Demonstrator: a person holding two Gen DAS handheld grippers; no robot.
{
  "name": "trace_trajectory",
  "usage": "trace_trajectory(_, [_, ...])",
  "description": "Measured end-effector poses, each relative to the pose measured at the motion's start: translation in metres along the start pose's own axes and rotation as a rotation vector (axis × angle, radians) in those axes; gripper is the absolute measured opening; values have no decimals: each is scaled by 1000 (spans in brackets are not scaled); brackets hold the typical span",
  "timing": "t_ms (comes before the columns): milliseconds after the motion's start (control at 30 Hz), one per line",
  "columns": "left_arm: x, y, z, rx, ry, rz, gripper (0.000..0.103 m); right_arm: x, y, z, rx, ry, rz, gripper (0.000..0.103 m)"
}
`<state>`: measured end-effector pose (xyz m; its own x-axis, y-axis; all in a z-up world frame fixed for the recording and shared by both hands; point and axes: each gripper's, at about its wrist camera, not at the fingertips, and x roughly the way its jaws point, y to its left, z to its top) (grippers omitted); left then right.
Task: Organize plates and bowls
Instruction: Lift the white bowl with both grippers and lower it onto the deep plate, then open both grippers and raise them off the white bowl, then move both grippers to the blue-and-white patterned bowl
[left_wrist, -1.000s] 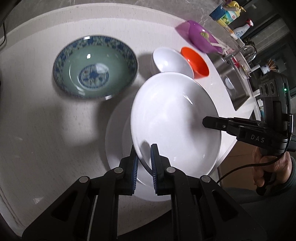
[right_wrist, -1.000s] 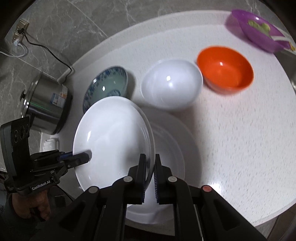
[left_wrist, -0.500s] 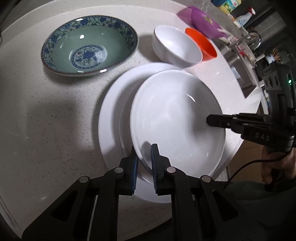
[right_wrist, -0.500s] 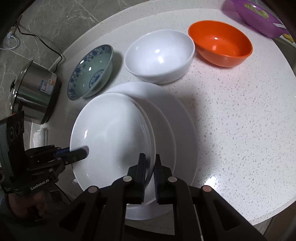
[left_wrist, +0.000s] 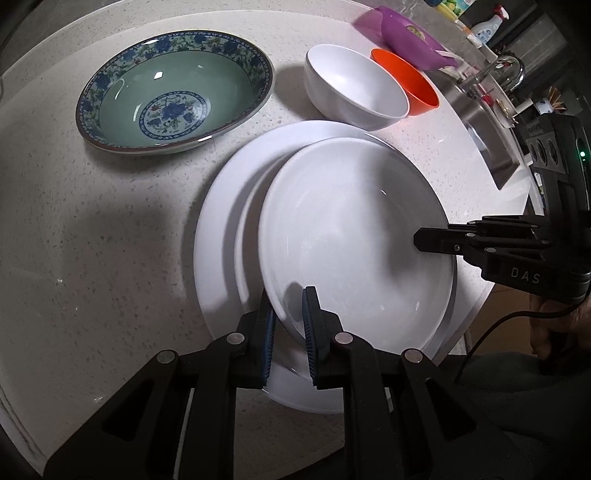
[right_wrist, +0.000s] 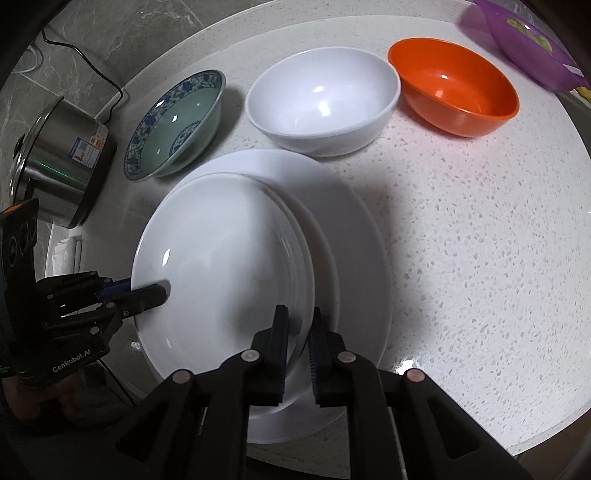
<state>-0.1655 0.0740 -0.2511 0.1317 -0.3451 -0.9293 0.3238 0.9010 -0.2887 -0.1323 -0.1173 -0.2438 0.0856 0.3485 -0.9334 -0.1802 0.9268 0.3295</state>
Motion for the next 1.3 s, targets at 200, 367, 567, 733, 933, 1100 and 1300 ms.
trace_trajectory(200, [-6,0,-2,-15,-38,-73,42,1,7,1,-19,11,13,31])
trace_trajectory(367, [-22,-3,-2,-11,-85,-81,75,-2,14,1,-46,2,27,43])
trace_trajectory(567, [-49,30,-1,-157,-142,-111,81,-23,6,-3,-54,-31,18,54])
trace_trajectory(733, [-73,79,16,-301,-238,-93,81,-52,-3,12,-49,-74,27,54])
trace_trajectory(933, [-76,124,68,-353,-291,-12,81,-79,32,94,-160,-192,137,54])
trace_trajectory(1100, [-52,145,94,-373,-241,15,79,-48,71,162,-264,-158,139,54])
trace_trajectory(1300, [-17,148,100,-374,-162,18,68,11,86,200,-236,-38,77,44])
